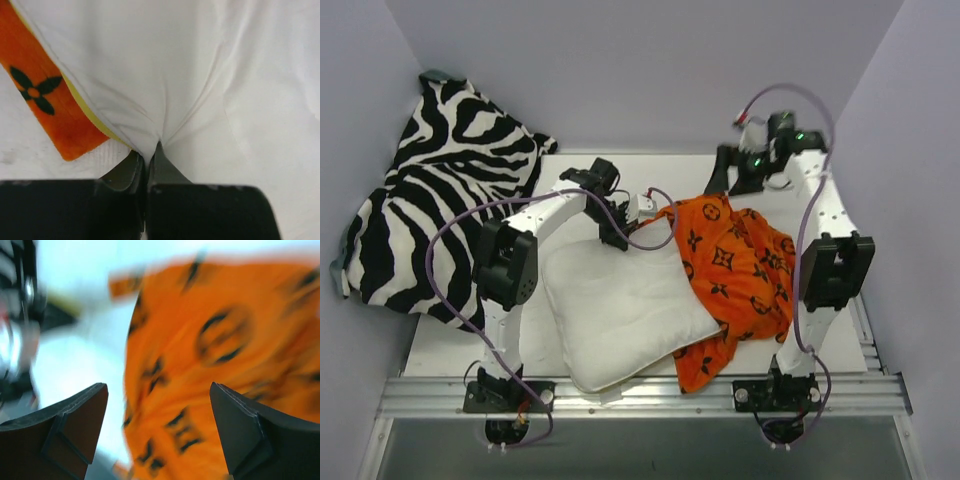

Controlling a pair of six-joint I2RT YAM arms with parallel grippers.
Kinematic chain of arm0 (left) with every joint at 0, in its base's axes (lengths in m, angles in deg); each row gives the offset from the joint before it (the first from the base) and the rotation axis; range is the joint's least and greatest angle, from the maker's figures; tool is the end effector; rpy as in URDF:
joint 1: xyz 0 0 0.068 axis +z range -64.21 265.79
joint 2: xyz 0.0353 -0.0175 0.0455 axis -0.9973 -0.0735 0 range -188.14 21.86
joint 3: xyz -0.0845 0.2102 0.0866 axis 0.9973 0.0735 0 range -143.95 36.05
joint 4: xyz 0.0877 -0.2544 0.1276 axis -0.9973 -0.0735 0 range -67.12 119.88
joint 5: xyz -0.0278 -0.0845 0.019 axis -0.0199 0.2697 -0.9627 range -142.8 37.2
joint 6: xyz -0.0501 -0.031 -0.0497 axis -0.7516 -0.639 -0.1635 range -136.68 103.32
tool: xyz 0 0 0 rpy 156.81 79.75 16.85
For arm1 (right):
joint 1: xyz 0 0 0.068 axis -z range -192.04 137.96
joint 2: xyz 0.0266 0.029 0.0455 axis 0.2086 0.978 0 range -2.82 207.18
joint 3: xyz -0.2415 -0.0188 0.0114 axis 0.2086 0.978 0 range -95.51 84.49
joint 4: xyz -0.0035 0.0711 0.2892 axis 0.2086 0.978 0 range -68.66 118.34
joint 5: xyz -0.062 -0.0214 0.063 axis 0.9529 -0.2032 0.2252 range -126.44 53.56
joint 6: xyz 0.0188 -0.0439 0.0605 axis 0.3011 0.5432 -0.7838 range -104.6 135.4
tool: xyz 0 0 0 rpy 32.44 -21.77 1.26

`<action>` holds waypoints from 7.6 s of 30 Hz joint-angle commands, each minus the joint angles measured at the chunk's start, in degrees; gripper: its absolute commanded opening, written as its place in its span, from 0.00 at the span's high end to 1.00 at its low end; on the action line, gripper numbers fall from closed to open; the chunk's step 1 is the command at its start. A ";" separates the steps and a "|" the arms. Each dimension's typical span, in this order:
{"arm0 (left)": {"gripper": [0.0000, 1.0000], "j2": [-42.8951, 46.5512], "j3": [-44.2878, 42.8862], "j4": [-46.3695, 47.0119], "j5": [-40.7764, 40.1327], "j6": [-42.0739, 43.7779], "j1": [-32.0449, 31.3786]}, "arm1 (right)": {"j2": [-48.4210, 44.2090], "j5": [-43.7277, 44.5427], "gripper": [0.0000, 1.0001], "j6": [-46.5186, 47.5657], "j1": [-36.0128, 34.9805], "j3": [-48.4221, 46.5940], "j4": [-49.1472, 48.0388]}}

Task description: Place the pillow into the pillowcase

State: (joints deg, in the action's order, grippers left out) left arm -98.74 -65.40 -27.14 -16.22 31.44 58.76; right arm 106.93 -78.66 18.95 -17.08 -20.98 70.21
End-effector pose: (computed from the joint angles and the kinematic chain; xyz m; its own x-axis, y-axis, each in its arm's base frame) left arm 0.3886 -0.2422 0.1543 -0.2112 0.7790 -0.5904 0.9723 0.1058 -0.2082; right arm 0.4537 0.0843 0.2729 -0.7666 -0.1135 -0.6320 -0.5149 0.6967 0.4995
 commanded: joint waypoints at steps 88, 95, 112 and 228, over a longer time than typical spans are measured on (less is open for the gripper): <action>0.03 20.60 19.02 20.98 -32.26 -47.84 -37.39 | -6.60 4.78 0.28 -23.22 3.81 38.08 -21.25; 0.02 11.37 14.97 21.67 -39.12 -57.26 -38.62 | -0.60 1.62 0.27 -28.24 1.26 25.14 -28.99; 1.00 8.18 10.49 29.95 -14.70 -55.68 -22.46 | -15.11 6.09 0.14 -20.34 8.74 54.40 -25.47; 0.18 28.84 28.33 26.95 -16.61 -49.18 9.44 | 0.99 11.45 1.00 10.75 -10.17 20.67 -2.90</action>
State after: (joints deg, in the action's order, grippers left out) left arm -70.93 -34.37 3.13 -30.69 -21.70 63.50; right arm 111.02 -76.56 21.01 -29.86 1.53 60.33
